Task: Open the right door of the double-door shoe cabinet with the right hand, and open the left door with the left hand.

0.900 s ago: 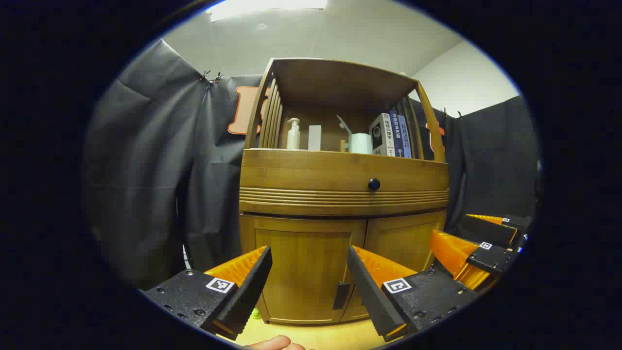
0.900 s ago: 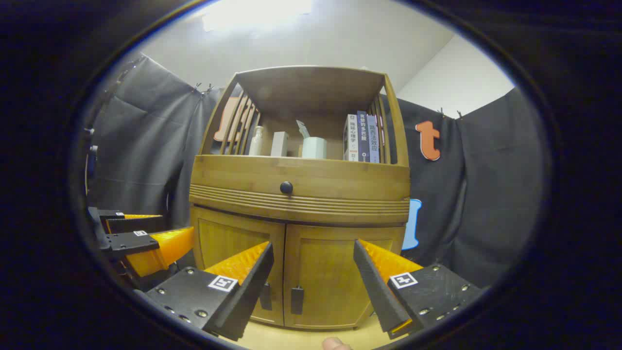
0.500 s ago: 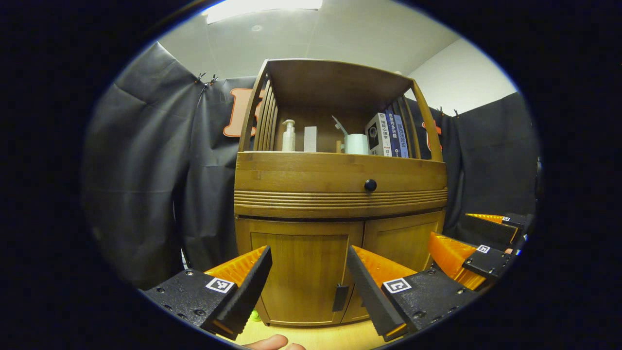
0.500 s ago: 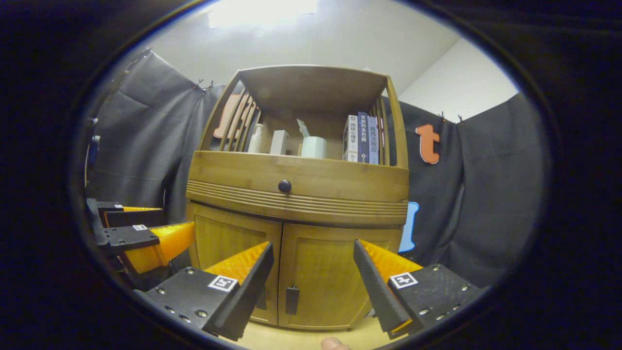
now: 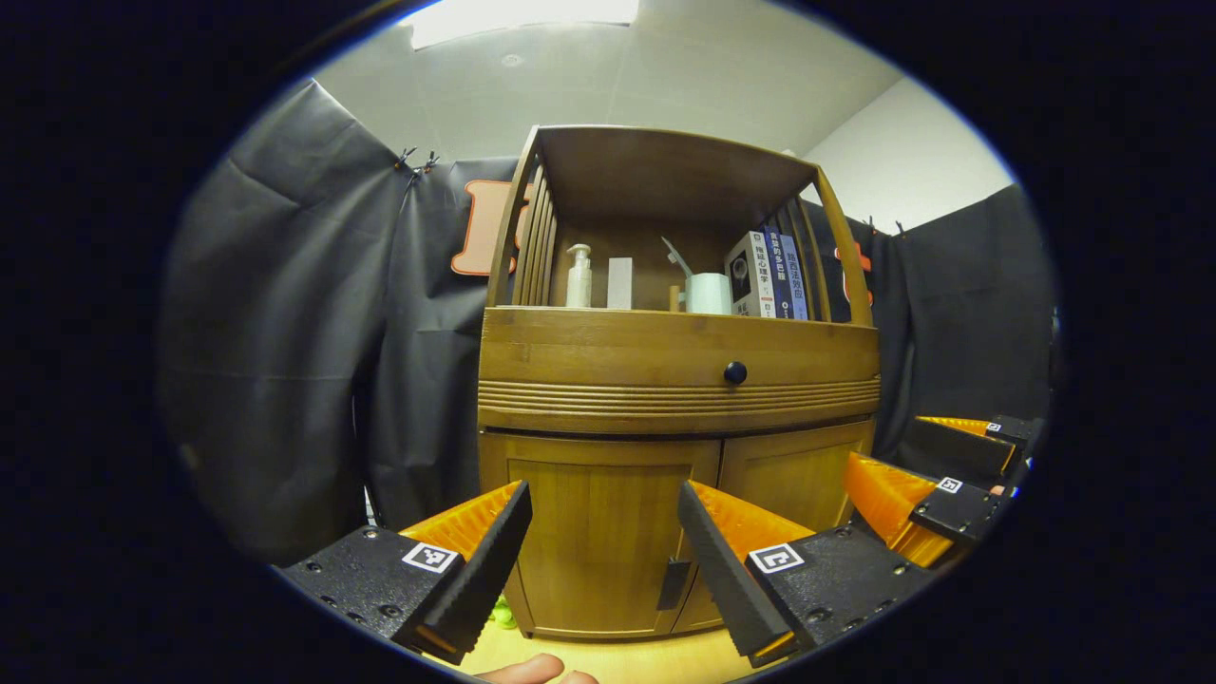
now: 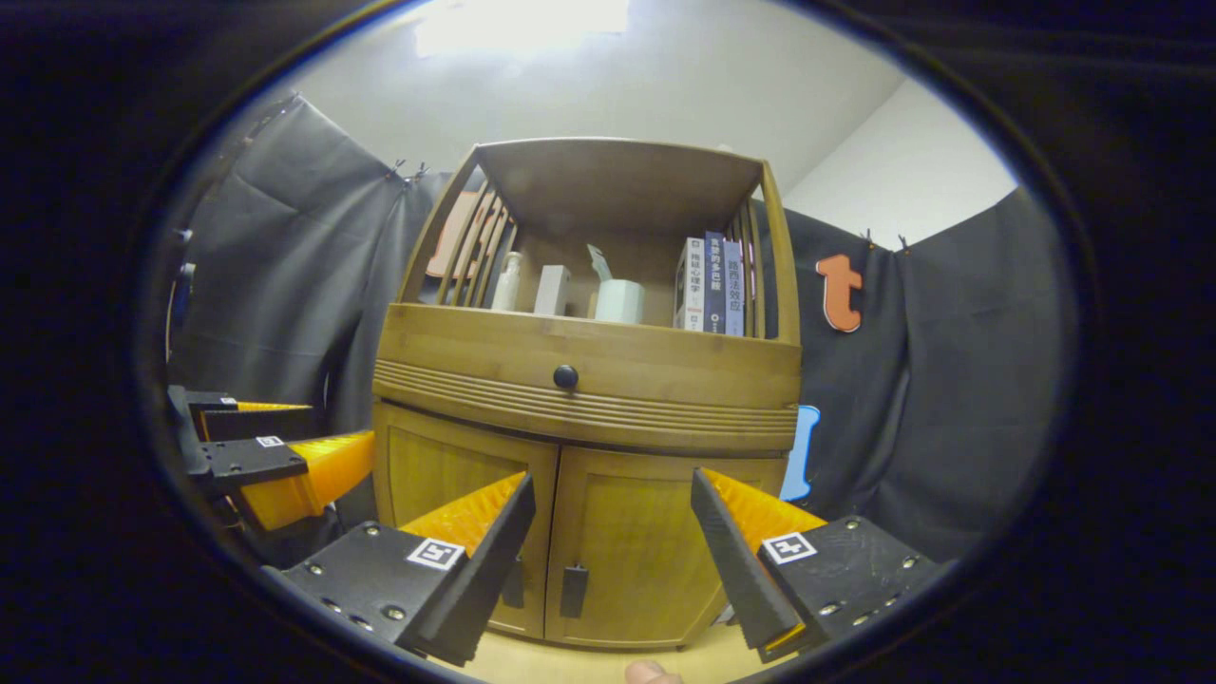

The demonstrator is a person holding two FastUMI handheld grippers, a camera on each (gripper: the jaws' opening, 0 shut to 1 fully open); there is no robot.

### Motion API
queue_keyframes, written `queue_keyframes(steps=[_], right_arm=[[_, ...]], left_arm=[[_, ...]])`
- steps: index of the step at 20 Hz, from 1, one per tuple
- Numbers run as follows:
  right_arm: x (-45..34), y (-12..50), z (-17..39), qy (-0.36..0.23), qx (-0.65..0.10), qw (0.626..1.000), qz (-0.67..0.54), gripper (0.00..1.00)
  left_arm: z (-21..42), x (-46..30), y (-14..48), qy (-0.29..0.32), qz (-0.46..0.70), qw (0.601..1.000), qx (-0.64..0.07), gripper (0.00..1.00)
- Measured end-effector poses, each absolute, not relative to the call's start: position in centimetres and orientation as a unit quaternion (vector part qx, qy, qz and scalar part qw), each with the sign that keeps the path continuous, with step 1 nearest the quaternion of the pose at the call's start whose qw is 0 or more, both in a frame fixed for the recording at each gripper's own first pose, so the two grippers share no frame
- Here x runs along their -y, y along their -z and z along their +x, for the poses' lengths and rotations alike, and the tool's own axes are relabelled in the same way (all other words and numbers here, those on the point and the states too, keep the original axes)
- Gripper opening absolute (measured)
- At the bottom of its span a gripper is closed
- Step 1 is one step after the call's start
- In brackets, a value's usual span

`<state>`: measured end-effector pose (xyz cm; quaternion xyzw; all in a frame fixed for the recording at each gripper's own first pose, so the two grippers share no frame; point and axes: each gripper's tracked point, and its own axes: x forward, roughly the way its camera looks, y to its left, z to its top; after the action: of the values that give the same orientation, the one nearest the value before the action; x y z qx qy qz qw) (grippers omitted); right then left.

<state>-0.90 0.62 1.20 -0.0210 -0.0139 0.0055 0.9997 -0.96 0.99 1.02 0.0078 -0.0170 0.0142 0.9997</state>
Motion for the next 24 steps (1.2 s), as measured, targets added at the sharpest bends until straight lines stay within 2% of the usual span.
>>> queue_keyframes(steps=[2, 3, 5, 7, 8, 9, 11, 13, 14, 19, 20, 23, 24], right_arm=[[-0.6, -1.1, -1.2, -0.006, 0.012, 1.0, -0.022, 0.98], [-0.5, -1.0, -1.3, -0.006, 0.011, 1.0, -0.023, 0.95], [-0.3, -0.7, -1.5, -0.005, 0.006, 1.0, -0.024, 0.95], [-0.1, -0.2, -1.5, -0.005, 0.002, 1.0, -0.022, 0.98], [0.0, 0.1, -1.3, -0.005, -0.002, 1.0, -0.02, 0.95], [0.0, 0.6, -1.0, -0.007, -0.007, 1.0, -0.018, 0.98], [-0.1, 1.8, -0.4, -0.011, -0.022, 1.0, -0.016, 0.98], [-0.1, 3.1, 0.6, -0.015, -0.032, 0.999, -0.013, 0.95], [0.0, 3.7, 1.3, -0.015, -0.039, 0.999, -0.011, 0.98], [-0.5, 7.8, 5.3, -0.023, -0.087, 0.996, 0.007, 0.95], [-1.0, 8.6, 6.0, -0.028, -0.095, 0.995, 0.011, 0.98], [-1.7, 11.9, 7.8, -0.029, -0.126, 0.992, 0.009, 0.98], [-2.0, 13.2, 8.2, -0.032, -0.142, 0.989, 0.009, 0.95]], left_arm=[[-1.2, -0.9, -1.0, -0.014, 0.009, 1.0, 0.016, 0.95], [-1.4, -0.8, -1.0, -0.015, 0.01, 1.0, 0.016, 0.95], [-1.7, -0.8, -1.0, -0.016, 0.009, 1.0, 0.016, 0.92], [-2.0, -0.9, -1.1, -0.02, 0.009, 1.0, 0.017, 0.92], [-2.2, -1.1, -1.1, -0.023, 0.009, 1.0, 0.017, 0.92], [-2.4, -1.4, -1.0, -0.028, 0.011, 0.999, 0.017, 0.92], [-2.7, -2.1, -1.0, -0.04, 0.014, 0.999, 0.016, 0.92], [-3.0, -3.0, -1.0, -0.056, 0.017, 0.998, 0.016, 0.92], [-3.2, -3.7, -1.1, -0.065, 0.018, 0.998, 0.016, 0.92], [-4.6, -7.3, -1.3, -0.121, 0.028, 0.992, 0.019, 0.91], [-4.8, -8.1, -1.3, -0.133, 0.03, 0.991, 0.018, 0.92], [-5.5, -10.0, -1.3, -0.164, 0.033, 0.986, 0.018, 0.92], [-5.8, -10.7, -1.4, -0.174, 0.035, 0.984, 0.019, 0.92]])
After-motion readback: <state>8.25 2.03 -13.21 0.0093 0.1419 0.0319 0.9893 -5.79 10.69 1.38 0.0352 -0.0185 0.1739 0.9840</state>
